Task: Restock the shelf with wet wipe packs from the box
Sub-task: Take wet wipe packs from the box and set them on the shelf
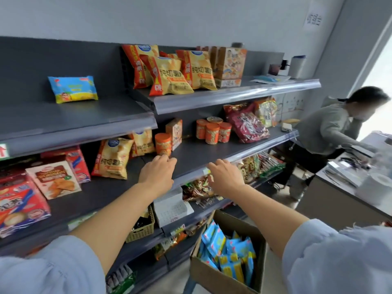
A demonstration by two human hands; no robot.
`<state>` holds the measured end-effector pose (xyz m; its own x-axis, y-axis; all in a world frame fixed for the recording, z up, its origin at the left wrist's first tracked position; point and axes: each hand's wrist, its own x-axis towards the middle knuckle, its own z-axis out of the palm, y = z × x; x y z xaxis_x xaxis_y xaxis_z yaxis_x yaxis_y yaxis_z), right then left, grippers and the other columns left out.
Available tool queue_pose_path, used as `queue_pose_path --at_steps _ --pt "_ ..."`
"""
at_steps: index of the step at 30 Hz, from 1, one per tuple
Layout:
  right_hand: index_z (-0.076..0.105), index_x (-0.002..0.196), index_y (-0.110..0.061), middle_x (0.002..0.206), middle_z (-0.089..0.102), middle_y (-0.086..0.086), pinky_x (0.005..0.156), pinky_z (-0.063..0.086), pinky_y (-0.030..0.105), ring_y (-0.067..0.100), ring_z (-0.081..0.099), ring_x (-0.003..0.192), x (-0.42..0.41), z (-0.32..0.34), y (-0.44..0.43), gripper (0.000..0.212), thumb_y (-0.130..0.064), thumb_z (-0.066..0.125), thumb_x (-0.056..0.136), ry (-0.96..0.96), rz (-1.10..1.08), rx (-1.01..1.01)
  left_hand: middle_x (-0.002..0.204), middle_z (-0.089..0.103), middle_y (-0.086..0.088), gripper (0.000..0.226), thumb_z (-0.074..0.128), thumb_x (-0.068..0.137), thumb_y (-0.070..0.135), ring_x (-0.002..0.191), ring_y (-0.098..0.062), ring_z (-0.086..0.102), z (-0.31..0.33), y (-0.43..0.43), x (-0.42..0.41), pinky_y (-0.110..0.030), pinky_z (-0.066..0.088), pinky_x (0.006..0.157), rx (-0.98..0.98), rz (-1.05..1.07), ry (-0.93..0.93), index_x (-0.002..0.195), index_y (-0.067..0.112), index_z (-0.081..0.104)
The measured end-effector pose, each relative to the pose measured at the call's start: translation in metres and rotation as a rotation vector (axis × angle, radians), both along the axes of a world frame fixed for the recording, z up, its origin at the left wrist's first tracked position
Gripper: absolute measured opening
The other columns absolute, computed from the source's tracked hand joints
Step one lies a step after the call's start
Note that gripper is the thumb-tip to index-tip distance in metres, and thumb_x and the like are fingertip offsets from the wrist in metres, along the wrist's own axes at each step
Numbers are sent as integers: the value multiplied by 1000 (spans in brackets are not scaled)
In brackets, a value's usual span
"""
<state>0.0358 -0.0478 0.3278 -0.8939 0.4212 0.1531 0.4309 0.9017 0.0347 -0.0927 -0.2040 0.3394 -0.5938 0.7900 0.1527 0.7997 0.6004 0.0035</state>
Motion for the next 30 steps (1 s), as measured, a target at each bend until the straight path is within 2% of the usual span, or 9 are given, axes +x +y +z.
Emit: queue_pose_path --at_steps 9,15,23,30 --pt "47 124 -16 125 51 9 92 43 40 29 45 120 77 -83 70 36 -25 57 91 -178 -77 -114 131 46 -2 44 62 89 21 125 -23 42 -98 82 71 -38 47 93 -113 -54 -173 130 19 46" --pt "49 127 -18 123 50 8 90 44 39 29 46 118 102 -141 99 41 -29 61 89 -273 -113 -205 130 46 -2 41 61 90 22 124 -23 42 -159 115 96 -38 46 93 -187 -74 -270 129 19 47" --pt "52 124 -19 118 52 6 83 42 34 27 48 111 110 -213 125 35 -21 56 90 -337 -178 -309 125 50 -3 40 64 89 30 120 -24 46 -235 144 98 -38 47 92 -341 -110 -361 125 19 50" --pt "50 128 -20 119 52 5 86 43 36 26 48 113 104 -269 149 39 -25 58 90 -429 -227 -368 122 51 -4 31 60 92 30 118 -24 46 -292 164 81 -39 46 90 -432 -93 -446 119 16 52"
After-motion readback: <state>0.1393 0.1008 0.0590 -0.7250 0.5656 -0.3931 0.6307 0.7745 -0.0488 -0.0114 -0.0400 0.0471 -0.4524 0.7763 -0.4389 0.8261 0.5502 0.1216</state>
